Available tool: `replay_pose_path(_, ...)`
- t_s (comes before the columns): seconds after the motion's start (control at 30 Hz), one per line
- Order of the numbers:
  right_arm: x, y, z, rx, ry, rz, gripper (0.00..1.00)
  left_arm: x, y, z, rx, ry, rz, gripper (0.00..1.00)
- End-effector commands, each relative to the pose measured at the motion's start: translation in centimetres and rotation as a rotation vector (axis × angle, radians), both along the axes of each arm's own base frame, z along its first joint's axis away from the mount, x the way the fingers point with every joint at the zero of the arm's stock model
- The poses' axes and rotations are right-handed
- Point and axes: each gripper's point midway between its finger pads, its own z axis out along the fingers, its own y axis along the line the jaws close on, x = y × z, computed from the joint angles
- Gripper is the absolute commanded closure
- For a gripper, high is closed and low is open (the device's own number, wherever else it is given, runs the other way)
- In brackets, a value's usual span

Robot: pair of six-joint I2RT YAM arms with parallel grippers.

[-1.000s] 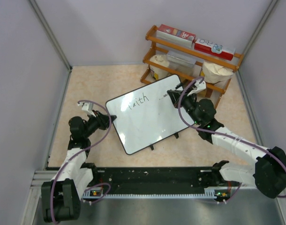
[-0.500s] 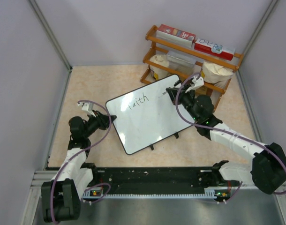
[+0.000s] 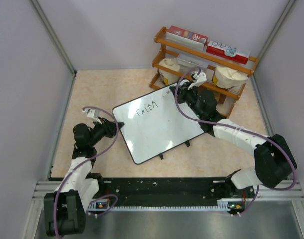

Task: Write a sentence on the whiteboard

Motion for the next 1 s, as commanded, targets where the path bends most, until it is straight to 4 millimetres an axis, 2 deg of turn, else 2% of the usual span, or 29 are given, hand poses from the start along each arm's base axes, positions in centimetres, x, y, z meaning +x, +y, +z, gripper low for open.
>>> replay_pose_path(0.0,1.5,0.5,2.3,0.015,-0.072,-0.001,1.0,0.6,0.7,-0.5,0.082,-0.061,0.018,1.0)
replay_pose_path(0.07,1.9,0.7,2.0,0.01,-0.067,-0.005,1.0,0.6,0.7,-0.6,0.081,-0.06,0.016,1.0)
replay_pose_path(0.3,2.9,1.3,-1.0,-0.015,-0.018,-0.011,1.0,0.6,0.7,-0.6,0.081,-0.057,0.017,1.0)
replay_pose_path(0.63,1.3,0.0,-3.2,-0.017,0.02,-0.023,1.0,0.6,0.7,-0.7,0.083,-0.056,0.019,1.0)
replay_pose_path(0.97,0.2,-0.5,-4.6,-0.024,0.045,-0.017,1.0,0.6,0.7,-0.6,0.084,-0.059,0.02,1.0)
